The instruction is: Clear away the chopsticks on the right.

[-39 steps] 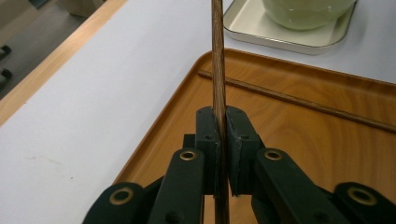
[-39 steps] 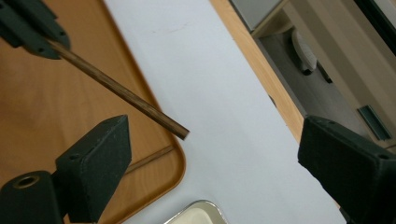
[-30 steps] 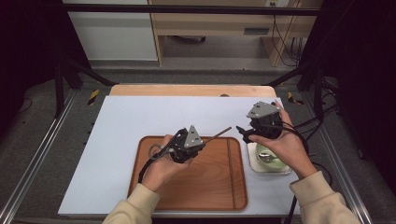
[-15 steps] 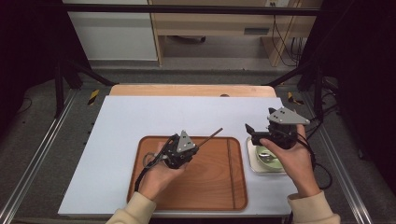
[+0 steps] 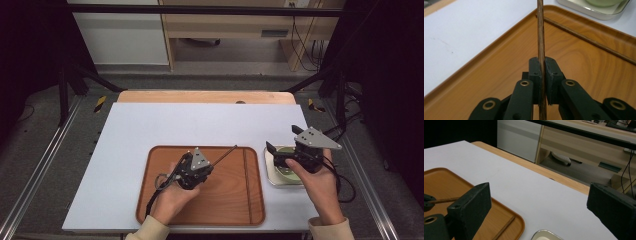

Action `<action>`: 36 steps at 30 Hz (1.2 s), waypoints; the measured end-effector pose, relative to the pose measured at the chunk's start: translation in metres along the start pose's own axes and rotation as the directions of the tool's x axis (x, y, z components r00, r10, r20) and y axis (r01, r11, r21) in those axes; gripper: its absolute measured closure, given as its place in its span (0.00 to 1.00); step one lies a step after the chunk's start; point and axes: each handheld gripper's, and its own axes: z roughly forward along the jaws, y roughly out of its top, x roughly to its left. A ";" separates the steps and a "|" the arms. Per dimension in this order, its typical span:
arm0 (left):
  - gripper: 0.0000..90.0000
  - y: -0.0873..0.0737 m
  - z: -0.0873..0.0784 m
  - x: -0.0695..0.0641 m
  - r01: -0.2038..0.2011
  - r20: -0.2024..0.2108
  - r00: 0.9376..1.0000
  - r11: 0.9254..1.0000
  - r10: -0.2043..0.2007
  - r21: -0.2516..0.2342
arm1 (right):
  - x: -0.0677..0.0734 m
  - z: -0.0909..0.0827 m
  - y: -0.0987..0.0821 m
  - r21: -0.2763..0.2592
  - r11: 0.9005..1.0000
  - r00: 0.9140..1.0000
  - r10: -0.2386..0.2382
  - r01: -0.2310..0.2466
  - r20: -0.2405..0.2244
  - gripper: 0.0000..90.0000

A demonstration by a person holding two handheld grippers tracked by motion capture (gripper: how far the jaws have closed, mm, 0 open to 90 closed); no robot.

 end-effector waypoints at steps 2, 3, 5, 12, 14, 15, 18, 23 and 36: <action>0.94 -0.001 0.004 0.000 0.004 -0.004 1.000 1.000 -0.004 0.015 | -0.001 -0.002 -0.001 0.000 1.000 1.000 0.001 -0.001 0.005 0.07; 0.94 -0.002 0.006 0.001 0.013 0.000 1.000 1.000 -0.013 0.022 | -0.001 -0.002 -0.002 0.001 1.000 1.000 0.002 -0.002 0.005 0.07; 0.94 -0.003 0.010 0.003 0.026 -0.003 1.000 0.999 -0.026 0.032 | -0.002 -0.002 -0.004 0.000 1.000 1.000 0.009 -0.009 0.007 0.07; 0.94 0.005 0.031 -0.007 0.044 0.044 0.998 0.996 -0.048 0.081 | -0.005 -0.001 -0.007 0.011 1.000 1.000 0.018 -0.018 0.009 0.07; 0.94 0.006 0.037 -0.013 0.041 0.050 0.998 0.996 -0.045 0.081 | -0.004 -0.002 -0.007 0.008 1.000 1.000 0.019 -0.019 0.009 0.07; 0.94 0.007 0.040 -0.015 0.037 0.055 0.998 0.995 -0.042 0.088 | -0.004 -0.002 -0.007 0.006 1.000 1.000 0.018 -0.018 0.006 0.07; 0.94 0.006 0.048 -0.016 0.042 0.042 0.998 0.993 -0.047 0.106 | -0.004 -0.001 -0.007 0.006 1.000 1.000 0.021 -0.021 0.003 0.07; 0.94 0.003 0.054 -0.013 0.064 0.034 0.997 0.991 -0.069 0.120 | -0.006 -0.001 -0.008 0.007 0.999 0.999 0.035 -0.035 -0.009 0.07; 0.93 0.003 0.054 -0.008 0.093 0.029 0.995 0.989 -0.097 0.118 | -0.002 0.000 -0.008 0.020 1.000 1.000 0.018 -0.018 -0.011 0.07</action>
